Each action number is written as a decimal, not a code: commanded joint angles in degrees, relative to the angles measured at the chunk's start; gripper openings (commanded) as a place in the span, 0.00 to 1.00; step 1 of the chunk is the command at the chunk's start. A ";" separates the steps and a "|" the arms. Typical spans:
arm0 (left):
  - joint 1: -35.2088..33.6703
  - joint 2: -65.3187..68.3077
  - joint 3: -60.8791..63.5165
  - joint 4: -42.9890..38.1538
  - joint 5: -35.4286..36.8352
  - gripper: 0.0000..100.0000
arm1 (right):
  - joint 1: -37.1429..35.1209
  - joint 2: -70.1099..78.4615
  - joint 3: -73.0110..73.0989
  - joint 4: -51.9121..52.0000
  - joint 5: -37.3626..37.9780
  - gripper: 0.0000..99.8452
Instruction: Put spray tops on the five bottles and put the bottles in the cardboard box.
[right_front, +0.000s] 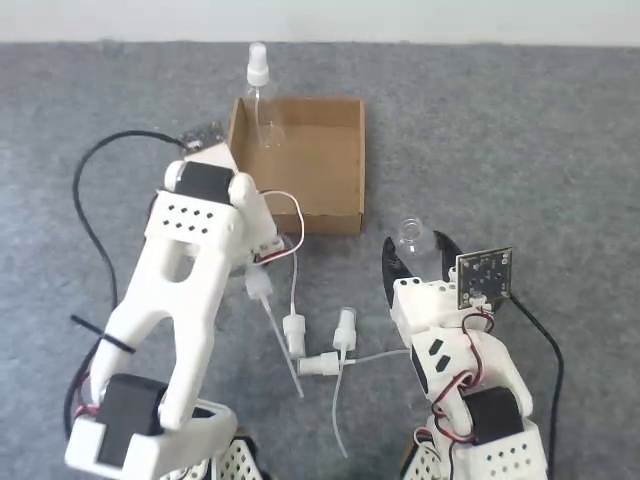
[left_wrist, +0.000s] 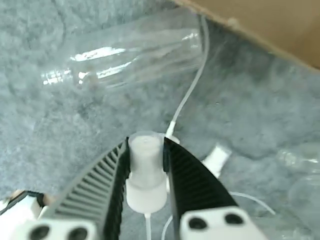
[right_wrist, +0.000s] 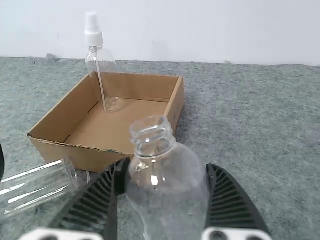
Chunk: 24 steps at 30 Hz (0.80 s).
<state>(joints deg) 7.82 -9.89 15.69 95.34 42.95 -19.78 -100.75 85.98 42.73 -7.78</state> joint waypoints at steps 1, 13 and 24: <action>0.18 -2.29 -4.97 0.53 0.53 0.01 | 0.66 -1.01 -0.44 -0.92 0.09 0.10; 0.18 -2.37 -4.79 -1.85 2.29 0.01 | -0.48 -1.01 -1.05 0.92 4.92 0.10; 0.09 -22.07 5.32 -8.79 2.55 0.01 | -4.09 -1.01 -0.44 1.27 5.27 0.10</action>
<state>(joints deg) 7.82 -22.11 16.22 92.97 44.53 -23.21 -100.75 85.98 43.43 -3.38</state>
